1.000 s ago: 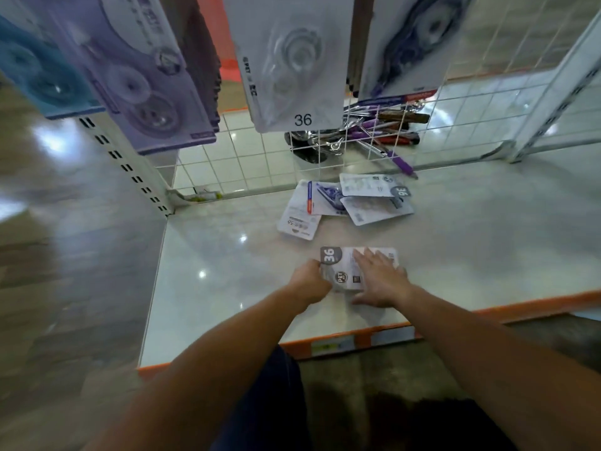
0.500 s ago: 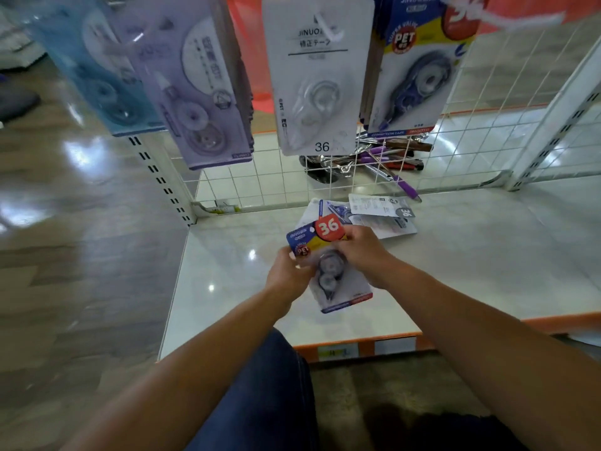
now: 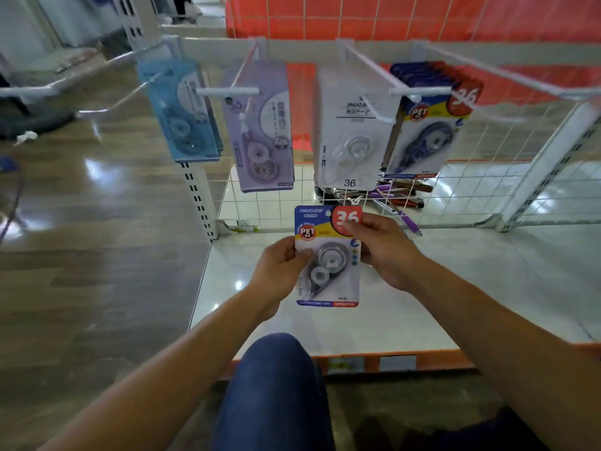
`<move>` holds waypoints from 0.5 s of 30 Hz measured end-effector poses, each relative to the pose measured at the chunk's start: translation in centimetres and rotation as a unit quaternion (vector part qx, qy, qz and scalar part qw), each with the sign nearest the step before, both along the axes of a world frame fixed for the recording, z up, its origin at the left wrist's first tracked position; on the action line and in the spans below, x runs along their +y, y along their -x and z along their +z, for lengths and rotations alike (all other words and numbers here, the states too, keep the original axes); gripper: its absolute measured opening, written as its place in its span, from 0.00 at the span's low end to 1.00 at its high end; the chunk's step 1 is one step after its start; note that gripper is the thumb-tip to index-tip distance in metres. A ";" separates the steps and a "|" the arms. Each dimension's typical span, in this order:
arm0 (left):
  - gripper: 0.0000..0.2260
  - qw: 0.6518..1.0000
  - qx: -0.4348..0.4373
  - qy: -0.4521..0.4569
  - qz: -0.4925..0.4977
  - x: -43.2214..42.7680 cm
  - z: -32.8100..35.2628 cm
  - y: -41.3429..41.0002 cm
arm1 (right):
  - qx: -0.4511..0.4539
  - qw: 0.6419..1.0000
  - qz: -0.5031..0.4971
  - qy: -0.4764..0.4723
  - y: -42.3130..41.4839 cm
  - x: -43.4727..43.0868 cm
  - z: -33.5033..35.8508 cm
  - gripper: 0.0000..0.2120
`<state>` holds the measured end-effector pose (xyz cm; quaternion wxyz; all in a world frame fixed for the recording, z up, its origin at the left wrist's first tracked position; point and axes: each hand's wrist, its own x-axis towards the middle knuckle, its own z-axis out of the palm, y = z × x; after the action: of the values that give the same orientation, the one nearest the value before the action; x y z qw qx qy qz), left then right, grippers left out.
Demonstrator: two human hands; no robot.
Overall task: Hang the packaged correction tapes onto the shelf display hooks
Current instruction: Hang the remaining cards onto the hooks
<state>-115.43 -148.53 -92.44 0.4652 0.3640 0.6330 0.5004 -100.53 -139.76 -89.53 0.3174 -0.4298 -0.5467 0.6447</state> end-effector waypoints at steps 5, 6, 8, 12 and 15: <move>0.04 0.999 0.010 -0.035 -0.019 1.1 3.1 -1.8 | 0.050 0.996 -0.048 -0.048 -1.8 0.3 3.8 0.08; 0.04 0.999 0.017 -0.044 -0.021 1.4 3.5 -2.3 | 0.054 0.995 -0.054 -0.061 -2.4 0.5 4.5 0.08; 0.04 0.997 0.030 -0.067 -0.032 1.9 4.4 -3.4 | 0.062 0.992 -0.065 -0.085 -3.5 0.8 5.5 0.08; 0.06 0.989 0.067 -0.121 -0.054 2.9 6.3 -5.8 | 0.076 0.983 -0.111 -0.128 -5.7 1.3 7.7 0.07; 0.07 0.979 0.088 -0.167 -0.074 3.6 7.9 -7.7 | 0.110 0.975 -0.132 -0.144 -7.7 1.4 9.4 0.07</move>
<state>-107.71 -144.89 -84.55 0.3762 0.5247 0.5503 0.5295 -92.87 -138.33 -80.16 0.5164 -0.3747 -0.5341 0.5547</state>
